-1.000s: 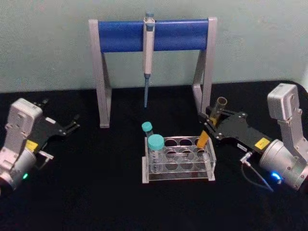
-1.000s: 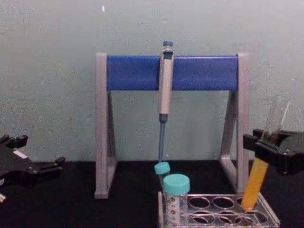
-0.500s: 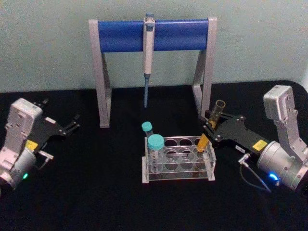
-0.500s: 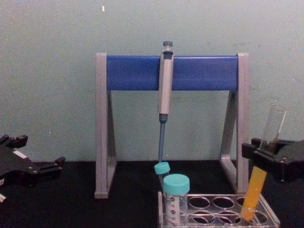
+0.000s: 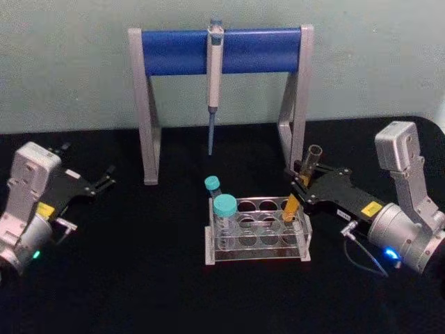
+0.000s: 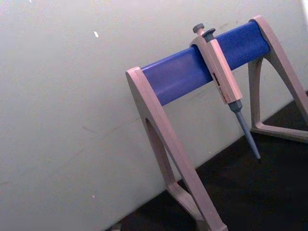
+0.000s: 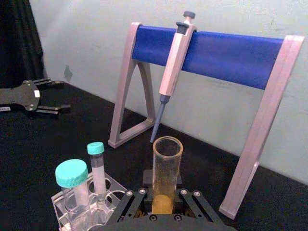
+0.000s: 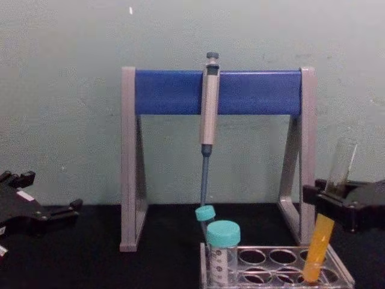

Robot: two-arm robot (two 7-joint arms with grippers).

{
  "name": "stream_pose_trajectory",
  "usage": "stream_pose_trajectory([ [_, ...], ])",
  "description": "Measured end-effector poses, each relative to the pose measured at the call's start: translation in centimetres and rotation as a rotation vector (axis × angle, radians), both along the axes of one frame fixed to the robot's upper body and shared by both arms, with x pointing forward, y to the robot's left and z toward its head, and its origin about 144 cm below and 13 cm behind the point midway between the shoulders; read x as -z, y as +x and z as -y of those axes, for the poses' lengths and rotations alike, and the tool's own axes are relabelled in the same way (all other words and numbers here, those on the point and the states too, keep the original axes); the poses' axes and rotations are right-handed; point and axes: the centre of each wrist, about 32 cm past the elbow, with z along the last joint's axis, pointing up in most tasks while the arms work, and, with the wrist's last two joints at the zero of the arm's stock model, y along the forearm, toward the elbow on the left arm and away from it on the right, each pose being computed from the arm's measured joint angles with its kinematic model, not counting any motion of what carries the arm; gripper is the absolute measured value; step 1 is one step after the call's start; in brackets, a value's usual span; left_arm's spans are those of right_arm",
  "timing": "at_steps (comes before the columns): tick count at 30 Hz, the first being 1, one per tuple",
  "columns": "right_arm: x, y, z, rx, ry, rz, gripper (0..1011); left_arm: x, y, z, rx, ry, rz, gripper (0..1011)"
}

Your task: Pick up the test tube from the test tube rack, shake it, then place it back into the test tube rack.

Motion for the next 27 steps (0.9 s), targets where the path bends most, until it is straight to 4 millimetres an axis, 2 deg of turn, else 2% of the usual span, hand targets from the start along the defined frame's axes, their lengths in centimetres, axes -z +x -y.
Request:
stream_pose_trajectory([
  [27,0.71,0.83,-0.29,0.007,-0.003,-0.042,222,0.0,0.0,0.0,0.0,0.0,0.0,1001],
])
